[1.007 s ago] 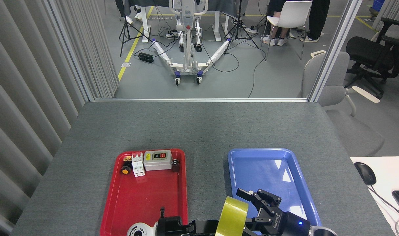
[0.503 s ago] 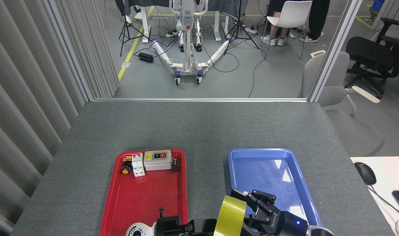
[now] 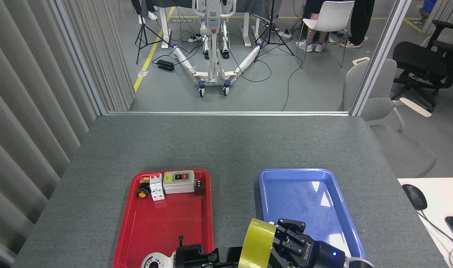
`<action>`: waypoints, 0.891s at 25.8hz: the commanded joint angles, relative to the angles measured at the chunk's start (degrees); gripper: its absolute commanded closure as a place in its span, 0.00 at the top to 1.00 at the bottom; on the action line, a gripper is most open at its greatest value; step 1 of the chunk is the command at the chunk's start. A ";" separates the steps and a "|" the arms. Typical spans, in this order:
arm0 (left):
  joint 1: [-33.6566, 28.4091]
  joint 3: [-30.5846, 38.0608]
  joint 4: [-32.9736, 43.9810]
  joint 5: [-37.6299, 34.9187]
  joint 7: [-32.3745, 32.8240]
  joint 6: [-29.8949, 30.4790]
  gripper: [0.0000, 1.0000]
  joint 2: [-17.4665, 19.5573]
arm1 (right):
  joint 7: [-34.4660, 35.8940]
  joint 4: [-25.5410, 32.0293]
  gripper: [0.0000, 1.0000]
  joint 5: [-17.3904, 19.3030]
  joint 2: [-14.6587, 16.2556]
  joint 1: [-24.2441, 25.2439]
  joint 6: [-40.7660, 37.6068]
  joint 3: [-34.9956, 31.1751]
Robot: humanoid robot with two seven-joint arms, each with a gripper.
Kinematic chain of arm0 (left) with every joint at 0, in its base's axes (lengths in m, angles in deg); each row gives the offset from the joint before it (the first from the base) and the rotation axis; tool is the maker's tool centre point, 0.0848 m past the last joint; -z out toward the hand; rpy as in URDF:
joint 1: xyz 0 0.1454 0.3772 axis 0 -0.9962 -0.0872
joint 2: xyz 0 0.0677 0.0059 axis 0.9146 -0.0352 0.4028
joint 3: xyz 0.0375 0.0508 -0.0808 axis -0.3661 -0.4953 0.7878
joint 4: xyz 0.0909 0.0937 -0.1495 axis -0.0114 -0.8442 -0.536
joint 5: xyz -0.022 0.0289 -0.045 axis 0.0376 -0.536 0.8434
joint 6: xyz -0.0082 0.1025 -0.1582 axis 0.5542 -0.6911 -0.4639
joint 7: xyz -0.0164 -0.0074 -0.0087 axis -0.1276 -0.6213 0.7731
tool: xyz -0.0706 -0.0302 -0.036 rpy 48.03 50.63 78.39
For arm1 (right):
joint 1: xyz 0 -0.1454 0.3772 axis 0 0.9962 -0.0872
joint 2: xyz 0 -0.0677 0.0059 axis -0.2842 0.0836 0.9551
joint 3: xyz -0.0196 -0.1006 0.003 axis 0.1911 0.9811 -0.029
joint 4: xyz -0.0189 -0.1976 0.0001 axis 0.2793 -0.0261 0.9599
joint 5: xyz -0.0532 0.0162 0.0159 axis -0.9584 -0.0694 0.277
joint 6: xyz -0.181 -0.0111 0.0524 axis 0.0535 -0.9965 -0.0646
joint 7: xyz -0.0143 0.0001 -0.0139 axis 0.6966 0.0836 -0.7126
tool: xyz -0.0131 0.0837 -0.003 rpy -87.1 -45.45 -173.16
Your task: Place and move tape with both arms
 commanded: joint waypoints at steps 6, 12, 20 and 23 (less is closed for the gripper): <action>0.09 1.14 -1.29 -1.53 -3.61 0.01 0.16 -0.35 | -0.28 0.00 0.25 -0.15 -0.51 0.01 0.15 0.75; 0.09 2.99 -2.08 -1.44 -3.52 0.19 1.00 -0.52 | -0.28 0.00 0.25 -0.15 -0.60 0.10 0.15 0.84; 0.09 3.25 -2.08 -1.44 -3.52 2.03 1.00 -0.52 | -0.28 0.00 0.25 -0.15 -1.83 0.10 0.15 0.93; 0.09 4.83 -2.17 -1.53 -3.87 2.12 1.00 -0.70 | -0.45 0.00 0.25 -0.15 -3.50 0.19 0.15 0.67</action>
